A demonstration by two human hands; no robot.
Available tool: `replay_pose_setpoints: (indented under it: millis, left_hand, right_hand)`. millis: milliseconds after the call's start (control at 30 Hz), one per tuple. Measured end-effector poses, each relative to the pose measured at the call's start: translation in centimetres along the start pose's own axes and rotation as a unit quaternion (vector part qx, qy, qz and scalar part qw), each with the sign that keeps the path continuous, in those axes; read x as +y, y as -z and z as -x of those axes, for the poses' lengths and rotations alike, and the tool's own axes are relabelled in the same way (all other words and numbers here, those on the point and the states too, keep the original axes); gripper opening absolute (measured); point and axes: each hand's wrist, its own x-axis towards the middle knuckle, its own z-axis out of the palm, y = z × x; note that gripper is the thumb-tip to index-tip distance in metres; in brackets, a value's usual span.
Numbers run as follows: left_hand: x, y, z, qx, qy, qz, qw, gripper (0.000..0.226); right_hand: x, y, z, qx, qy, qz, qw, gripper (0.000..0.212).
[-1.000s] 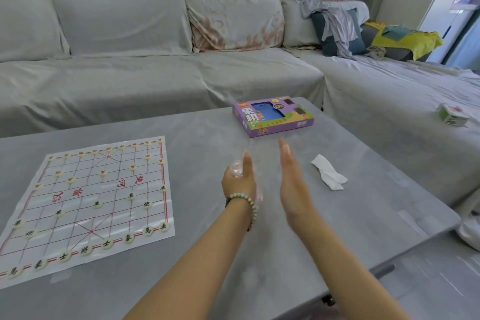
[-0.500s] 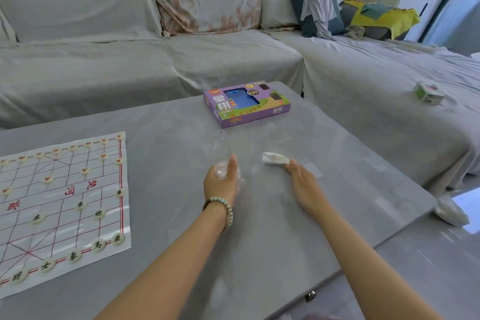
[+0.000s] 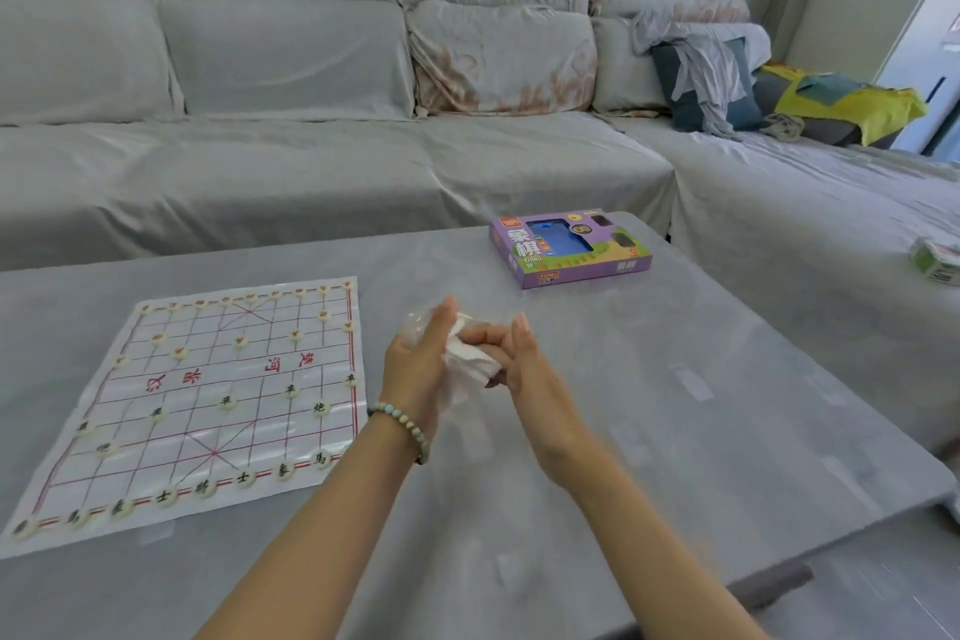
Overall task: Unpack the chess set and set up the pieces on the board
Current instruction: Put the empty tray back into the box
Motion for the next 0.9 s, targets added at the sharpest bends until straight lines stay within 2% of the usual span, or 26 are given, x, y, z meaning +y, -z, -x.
replay_pose_setpoints:
  millis: [67,167,233,300,334,400,467,534,567,700,834,901]
  left_hand:
    - [2.2,3.3,0.6,0.053,-0.021,0.033,0.998,0.036]
    - [5.8,8.8,2.3,0.124,-0.065,0.064,0.988,0.044]
    - [8.2,12.7,4.1,0.154,-0.065,0.090,0.982,0.039]
    - [10.6,16.4,6.3,0.153,-0.063,0.126,0.978,0.029]
    - [11.8,18.0,7.7,0.147,-0.066,0.144,0.976,0.030]
    - [13.6,21.5,10.0,0.150,-0.082,0.148,0.974,0.048]
    - [14.7,25.2,12.4,0.167,-0.126,0.151,0.966,0.067]
    - [15.3,28.9,14.7,0.228,-0.180,0.137,0.947,0.083]
    - [15.6,30.8,15.9,0.272,-0.200,0.128,0.933,0.082]
    - [16.1,39.9,20.1,0.419,-0.234,0.162,0.862,0.047]
    - [14.3,49.5,24.7,0.543,-0.247,0.172,0.784,0.041]
    - [12.3,54.2,27.4,0.598,-0.224,0.149,0.755,0.038]
  right_hand:
    - [-0.3,-3.6,0.7,-0.016,0.027,0.014,0.999,0.053]
    - [-1.6,-9.8,1.9,0.005,0.127,0.015,0.992,0.038]
    - [-2.9,-14.4,2.4,-0.041,0.171,0.012,0.984,0.038]
    - [-3.8,-19.3,2.8,-0.115,0.193,0.036,0.974,0.039]
    - [-4.3,-21.7,3.2,-0.141,0.210,0.055,0.966,0.039]
    - [-5.2,-26.6,4.0,-0.174,0.234,0.062,0.955,0.039]
    - [-6.4,-31.3,5.3,-0.216,0.207,0.033,0.954,0.037]
    - [-7.3,-36.0,7.1,-0.279,0.159,0.003,0.947,0.038]
    - [-7.5,-38.3,8.1,-0.315,0.132,-0.010,0.940,0.039]
    - [-7.2,-46.6,12.4,-0.453,0.003,-0.075,0.888,0.039]
    - [-4.6,-53.6,16.0,-0.553,-0.077,-0.102,0.823,0.053]
    - [-3.1,-56.8,17.5,-0.570,-0.091,-0.099,0.810,0.057]
